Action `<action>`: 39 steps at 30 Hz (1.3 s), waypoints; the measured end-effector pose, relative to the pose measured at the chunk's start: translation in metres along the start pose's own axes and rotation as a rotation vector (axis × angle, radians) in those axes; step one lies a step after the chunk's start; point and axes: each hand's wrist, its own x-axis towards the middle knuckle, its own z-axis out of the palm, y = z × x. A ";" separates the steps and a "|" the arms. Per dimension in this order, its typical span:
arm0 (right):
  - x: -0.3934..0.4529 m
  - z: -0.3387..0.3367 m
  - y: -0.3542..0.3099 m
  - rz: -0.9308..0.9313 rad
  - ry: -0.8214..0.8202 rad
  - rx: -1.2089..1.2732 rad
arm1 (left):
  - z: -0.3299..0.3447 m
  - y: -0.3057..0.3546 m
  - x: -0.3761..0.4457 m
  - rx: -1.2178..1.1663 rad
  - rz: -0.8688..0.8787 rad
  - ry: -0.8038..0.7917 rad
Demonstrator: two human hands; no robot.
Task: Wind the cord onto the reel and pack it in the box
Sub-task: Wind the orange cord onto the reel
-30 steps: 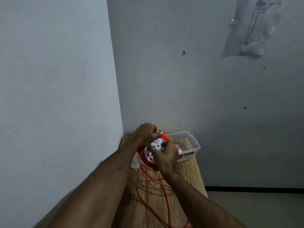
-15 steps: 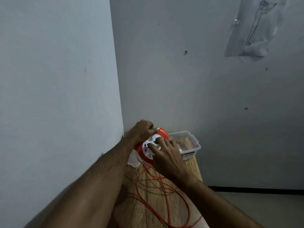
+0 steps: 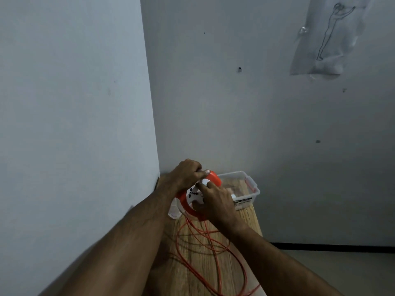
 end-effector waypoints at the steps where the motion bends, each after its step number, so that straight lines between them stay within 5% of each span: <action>1: 0.000 0.000 -0.002 0.085 0.008 0.080 | -0.001 0.000 0.000 -0.007 -0.007 0.006; 14: 0.021 0.014 -0.031 1.271 0.323 1.052 | 0.006 0.012 0.000 0.050 0.024 0.007; 17: 0.024 0.002 -0.030 1.372 0.310 1.246 | 0.006 0.013 0.001 0.048 0.022 0.003; 20: 0.015 -0.003 -0.030 1.077 0.255 0.966 | 0.005 0.009 0.001 -0.018 0.000 0.019; 24: -0.010 -0.006 -0.011 0.082 0.274 0.136 | 0.002 0.005 0.002 -0.053 -0.007 0.024; 26: -0.013 0.001 0.001 -0.159 0.094 -0.143 | 0.001 0.005 0.003 -0.051 -0.005 0.024; 29: -0.011 -0.001 0.010 -0.222 -0.111 -0.256 | 0.003 0.005 0.003 -0.043 -0.004 0.015; 34: -0.007 -0.014 0.020 -0.395 -0.164 -0.335 | 0.004 0.005 -0.001 -0.042 -0.008 -0.026; 39: -0.008 -0.010 0.023 -0.365 -0.177 -0.317 | 0.004 0.008 -0.003 -0.029 -0.002 -0.036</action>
